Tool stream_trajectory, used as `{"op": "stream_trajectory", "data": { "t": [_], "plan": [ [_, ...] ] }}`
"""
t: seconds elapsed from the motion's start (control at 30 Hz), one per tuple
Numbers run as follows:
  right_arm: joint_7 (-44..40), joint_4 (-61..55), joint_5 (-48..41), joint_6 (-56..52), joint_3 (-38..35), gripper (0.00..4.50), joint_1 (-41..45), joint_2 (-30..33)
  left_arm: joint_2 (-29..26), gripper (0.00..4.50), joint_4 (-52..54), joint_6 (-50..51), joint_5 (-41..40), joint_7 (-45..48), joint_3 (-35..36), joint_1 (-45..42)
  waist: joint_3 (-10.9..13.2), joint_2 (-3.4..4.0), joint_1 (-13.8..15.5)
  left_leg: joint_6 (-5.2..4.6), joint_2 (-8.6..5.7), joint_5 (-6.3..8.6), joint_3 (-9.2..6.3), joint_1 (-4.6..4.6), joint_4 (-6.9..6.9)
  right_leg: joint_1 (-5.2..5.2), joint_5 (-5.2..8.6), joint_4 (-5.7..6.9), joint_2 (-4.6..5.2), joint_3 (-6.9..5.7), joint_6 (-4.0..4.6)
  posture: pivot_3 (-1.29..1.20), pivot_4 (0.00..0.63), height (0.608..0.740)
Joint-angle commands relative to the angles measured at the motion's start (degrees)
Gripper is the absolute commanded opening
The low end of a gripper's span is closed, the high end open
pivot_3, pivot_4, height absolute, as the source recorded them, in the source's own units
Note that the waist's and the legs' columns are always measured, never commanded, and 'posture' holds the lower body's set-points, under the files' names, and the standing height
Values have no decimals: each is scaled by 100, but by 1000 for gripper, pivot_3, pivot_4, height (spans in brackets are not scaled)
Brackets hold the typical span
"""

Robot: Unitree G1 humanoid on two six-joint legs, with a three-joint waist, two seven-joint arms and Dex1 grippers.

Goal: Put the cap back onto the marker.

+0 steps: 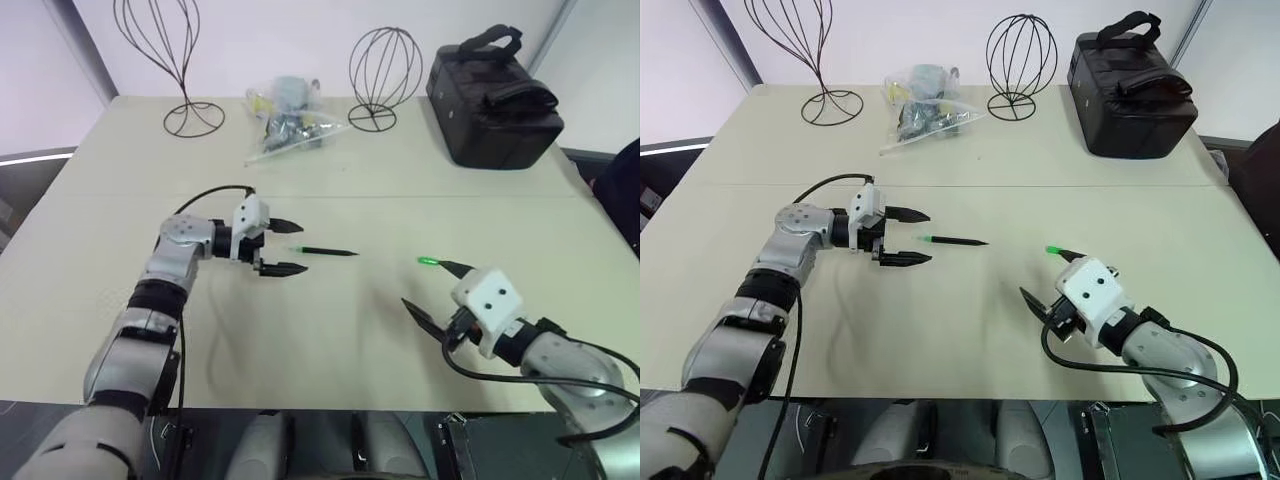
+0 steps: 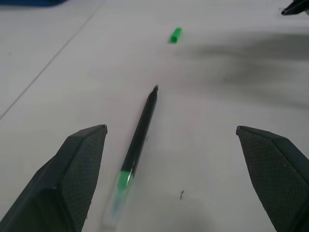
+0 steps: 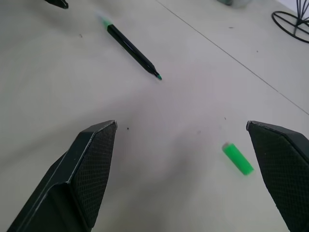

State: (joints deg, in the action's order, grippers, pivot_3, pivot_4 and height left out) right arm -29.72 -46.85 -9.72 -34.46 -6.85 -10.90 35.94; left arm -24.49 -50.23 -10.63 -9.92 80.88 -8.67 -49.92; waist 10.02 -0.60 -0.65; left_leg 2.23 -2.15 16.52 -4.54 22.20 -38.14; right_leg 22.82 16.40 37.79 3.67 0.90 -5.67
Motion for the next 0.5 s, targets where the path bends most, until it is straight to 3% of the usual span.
{"op": "stream_trajectory", "data": {
  "t": [0.03,0.3,0.5],
  "plan": [
    [104,-114,73,52,30,4384,66,-19,110,4500,-807,-622,362,72,-76,-507,1,-2,11,0,0,0,0,0,0,-1,0,0,0,0,0,0,150,740],
    [306,-442,37,-191,-39,4384,-39,-124,412,4500,-1971,-1275,937,-63,-129,-1111,2,-4,-1,-4,-2,2,0,15,-1,11,0,-5,0,-3,-1,0,150,740],
    [-73,-995,-737,-738,-371,4384,-516,-113,538,4500,-2283,-1507,1352,-177,-203,-1246,2,-4,-7,-4,0,2,-1,15,0,13,0,-3,-3,-2,-1,0,150,740]
  ]
}}
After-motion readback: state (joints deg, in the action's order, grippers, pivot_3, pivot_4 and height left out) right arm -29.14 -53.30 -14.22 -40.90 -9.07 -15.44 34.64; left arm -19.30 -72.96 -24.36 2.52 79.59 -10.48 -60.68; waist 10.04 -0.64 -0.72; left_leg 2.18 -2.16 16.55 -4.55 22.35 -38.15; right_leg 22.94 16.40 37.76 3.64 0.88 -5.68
